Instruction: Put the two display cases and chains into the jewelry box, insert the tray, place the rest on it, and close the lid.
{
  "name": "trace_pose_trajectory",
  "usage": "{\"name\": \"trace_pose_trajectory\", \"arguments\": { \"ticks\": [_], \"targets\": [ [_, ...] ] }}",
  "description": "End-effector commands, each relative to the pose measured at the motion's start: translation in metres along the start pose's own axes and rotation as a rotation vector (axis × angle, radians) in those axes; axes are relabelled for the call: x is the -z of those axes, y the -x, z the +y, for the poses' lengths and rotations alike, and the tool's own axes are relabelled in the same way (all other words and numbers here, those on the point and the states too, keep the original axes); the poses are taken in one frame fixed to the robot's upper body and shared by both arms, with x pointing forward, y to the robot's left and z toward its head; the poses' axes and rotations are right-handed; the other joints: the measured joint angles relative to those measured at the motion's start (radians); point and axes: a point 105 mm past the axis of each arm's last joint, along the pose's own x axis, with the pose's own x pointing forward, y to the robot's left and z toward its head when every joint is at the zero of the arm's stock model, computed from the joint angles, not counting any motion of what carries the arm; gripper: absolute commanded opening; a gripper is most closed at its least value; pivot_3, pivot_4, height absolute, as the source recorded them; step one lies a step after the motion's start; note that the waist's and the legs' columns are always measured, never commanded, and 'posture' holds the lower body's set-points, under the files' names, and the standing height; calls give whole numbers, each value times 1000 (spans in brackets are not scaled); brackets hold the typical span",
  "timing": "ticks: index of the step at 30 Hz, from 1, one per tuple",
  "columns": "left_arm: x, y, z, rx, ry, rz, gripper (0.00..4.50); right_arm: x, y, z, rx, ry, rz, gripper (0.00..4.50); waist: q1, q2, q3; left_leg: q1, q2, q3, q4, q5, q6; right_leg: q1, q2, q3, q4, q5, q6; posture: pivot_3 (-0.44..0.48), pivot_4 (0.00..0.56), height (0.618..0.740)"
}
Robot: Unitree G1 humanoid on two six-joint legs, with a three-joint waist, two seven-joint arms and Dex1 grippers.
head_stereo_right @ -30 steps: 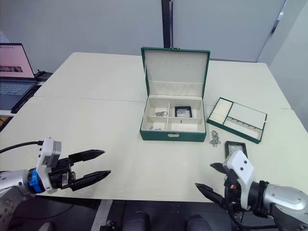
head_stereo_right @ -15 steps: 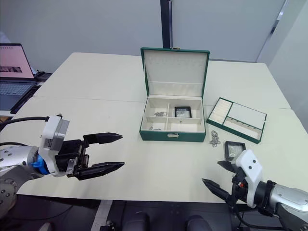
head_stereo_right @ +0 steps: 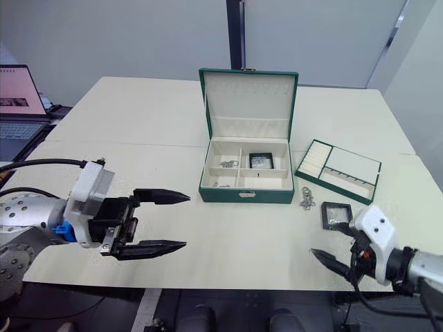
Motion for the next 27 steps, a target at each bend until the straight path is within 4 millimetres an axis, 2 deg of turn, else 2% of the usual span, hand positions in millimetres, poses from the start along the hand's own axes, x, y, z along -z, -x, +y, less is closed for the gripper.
{"name": "trace_pose_trajectory", "arguments": {
  "ticks": [1,4,7,12,27],
  "targets": [
    [-1,1,4,14,-51,-2,4476,-4,4,-25,15,92,60,4500,1,0,0,0,0,0,0,0,0,0,0,0,0,0,0,0,150,740],
    [2,1,7,23,-74,-7,4476,-8,4,-44,-9,134,83,4500,1,0,0,0,0,0,0,0,0,0,0,0,0,0,0,0,150,740],
    [3,0,8,34,-81,-15,4476,-2,5,-54,-51,218,143,4500,1,1,1,0,0,1,0,0,0,-1,0,1,-1,0,0,0,150,740],
    [2,-3,10,40,-93,-24,4476,9,3,-68,-93,254,187,4500,1,1,1,0,0,2,0,0,0,0,0,1,-1,0,0,0,150,740],
    [3,-5,9,44,-117,-21,4476,25,-21,-72,-211,323,201,4500,1,3,2,1,1,2,1,0,0,1,0,1,0,0,0,0,150,740]
  ]
}}
